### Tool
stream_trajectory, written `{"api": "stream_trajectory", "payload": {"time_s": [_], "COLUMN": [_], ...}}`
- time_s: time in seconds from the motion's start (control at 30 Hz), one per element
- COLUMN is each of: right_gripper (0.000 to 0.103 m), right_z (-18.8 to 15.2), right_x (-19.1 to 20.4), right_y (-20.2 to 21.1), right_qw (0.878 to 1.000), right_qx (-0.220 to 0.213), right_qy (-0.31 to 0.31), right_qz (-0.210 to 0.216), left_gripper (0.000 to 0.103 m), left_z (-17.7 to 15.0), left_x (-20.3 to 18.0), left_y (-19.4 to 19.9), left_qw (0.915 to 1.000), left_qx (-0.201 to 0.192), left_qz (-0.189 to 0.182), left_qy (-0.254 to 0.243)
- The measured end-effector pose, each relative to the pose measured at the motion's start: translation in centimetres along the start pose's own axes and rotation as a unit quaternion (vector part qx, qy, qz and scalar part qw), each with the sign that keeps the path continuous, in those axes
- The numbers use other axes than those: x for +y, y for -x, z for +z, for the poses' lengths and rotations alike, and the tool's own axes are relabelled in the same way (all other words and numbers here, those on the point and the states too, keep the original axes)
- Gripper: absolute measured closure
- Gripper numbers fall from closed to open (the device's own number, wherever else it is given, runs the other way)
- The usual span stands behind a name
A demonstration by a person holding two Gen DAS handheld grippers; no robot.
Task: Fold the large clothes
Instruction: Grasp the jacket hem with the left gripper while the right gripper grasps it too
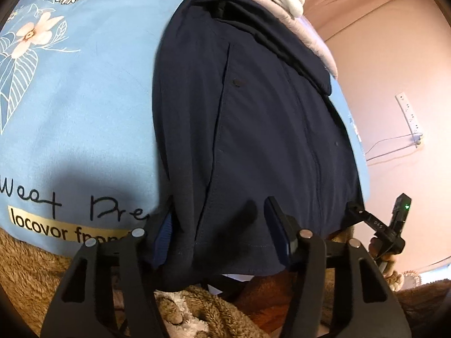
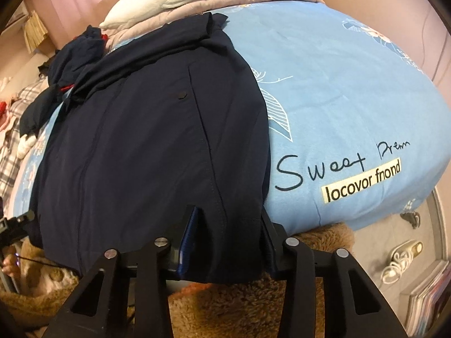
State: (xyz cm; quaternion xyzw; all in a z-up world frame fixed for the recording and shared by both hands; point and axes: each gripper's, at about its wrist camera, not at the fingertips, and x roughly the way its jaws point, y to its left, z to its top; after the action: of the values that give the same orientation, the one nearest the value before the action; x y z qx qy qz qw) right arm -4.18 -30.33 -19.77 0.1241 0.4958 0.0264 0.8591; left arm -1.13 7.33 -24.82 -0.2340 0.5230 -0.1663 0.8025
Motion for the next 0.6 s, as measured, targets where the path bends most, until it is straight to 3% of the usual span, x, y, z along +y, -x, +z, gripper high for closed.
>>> {"api": "stream_trajectory", "payload": {"time_s": [0.17, 0.3, 0.33, 0.4, 0.43, 0.5, 0.6], "right_gripper": [0.067, 0.067, 0.068, 0.079, 0.087, 0.091, 0.095], "right_z": [-0.2, -0.3, -0.3, -0.3, -0.3, -0.2, 0.0], "right_x": [0.2, 0.7, 0.7, 0.8, 0.8, 1.0, 1.9], "right_y": [-0.1, -0.9, -1.0, -0.8, -0.6, -0.1, 1.0], "right_qw": [0.999, 0.999, 0.999, 1.0, 1.0, 1.0, 0.999], "right_qx": [0.002, 0.009, 0.009, 0.007, 0.004, -0.005, -0.03], "right_qy": [0.001, 0.003, 0.003, 0.005, 0.006, 0.008, 0.023], "right_qz": [0.034, 0.033, 0.034, 0.03, 0.028, 0.029, 0.027], "left_gripper": [0.042, 0.042, 0.044, 0.065, 0.069, 0.086, 0.093], "left_z": [-0.3, -0.4, -0.5, -0.6, -0.7, -0.9, -1.4], "left_x": [-1.5, -2.1, -2.1, -2.4, -2.5, -2.9, -4.2], "left_y": [-0.6, -1.0, -1.1, -1.1, -1.1, -0.9, 0.4], "left_qw": [0.9987, 0.9972, 0.9967, 0.9941, 0.9921, 0.9878, 0.9853], "left_qx": [-0.005, -0.006, -0.007, -0.012, -0.014, -0.02, -0.046], "left_qz": [0.035, 0.053, 0.059, 0.088, 0.107, 0.138, 0.142], "left_qy": [-0.037, -0.053, -0.054, -0.062, -0.064, -0.069, -0.084]}}
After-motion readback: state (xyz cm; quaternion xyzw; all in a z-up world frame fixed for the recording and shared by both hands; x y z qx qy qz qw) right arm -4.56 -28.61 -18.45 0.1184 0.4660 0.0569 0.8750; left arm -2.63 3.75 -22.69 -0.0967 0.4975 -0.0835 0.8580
